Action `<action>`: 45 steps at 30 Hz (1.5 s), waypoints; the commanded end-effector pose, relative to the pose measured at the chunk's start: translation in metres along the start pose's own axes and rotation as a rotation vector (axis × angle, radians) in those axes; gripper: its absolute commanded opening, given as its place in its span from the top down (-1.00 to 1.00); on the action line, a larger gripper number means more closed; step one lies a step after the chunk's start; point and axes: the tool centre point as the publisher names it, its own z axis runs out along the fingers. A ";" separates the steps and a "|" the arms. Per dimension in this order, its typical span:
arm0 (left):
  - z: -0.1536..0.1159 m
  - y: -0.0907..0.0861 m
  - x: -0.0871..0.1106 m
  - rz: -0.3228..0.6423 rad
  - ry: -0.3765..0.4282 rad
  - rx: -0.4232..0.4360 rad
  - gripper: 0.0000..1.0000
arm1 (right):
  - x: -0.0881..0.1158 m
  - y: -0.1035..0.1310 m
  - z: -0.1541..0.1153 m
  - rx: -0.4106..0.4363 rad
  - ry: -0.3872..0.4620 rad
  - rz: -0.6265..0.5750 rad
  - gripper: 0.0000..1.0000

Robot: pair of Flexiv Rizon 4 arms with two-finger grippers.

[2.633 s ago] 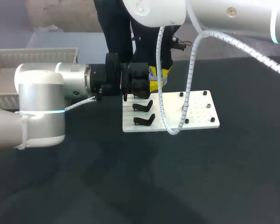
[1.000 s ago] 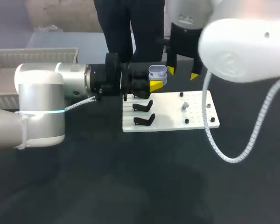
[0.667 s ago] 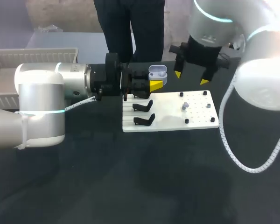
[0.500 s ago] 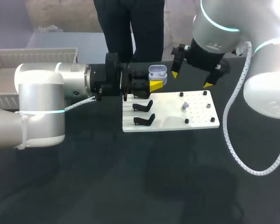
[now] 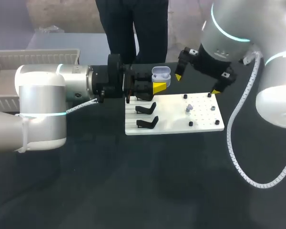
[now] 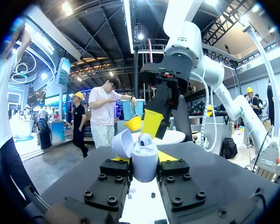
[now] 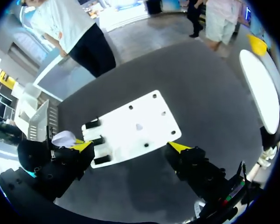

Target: Pick up each earbud case from the left stands, insert the matching earbuds, close the lid, and place the case in the box.

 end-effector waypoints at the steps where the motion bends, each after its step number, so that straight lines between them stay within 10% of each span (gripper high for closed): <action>1: 0.000 -0.001 0.001 0.004 -0.004 -0.004 1.00 | 0.000 -0.012 0.021 -0.022 -0.017 0.019 -1.00; 39: 0.000 -0.001 0.001 0.004 -0.004 -0.004 1.00 | 0.014 -0.017 0.117 -0.019 0.078 0.014 -0.97; 45: 0.000 -0.001 0.001 0.004 -0.004 -0.004 1.00 | 0.012 -0.015 0.124 -0.026 0.081 0.015 -0.57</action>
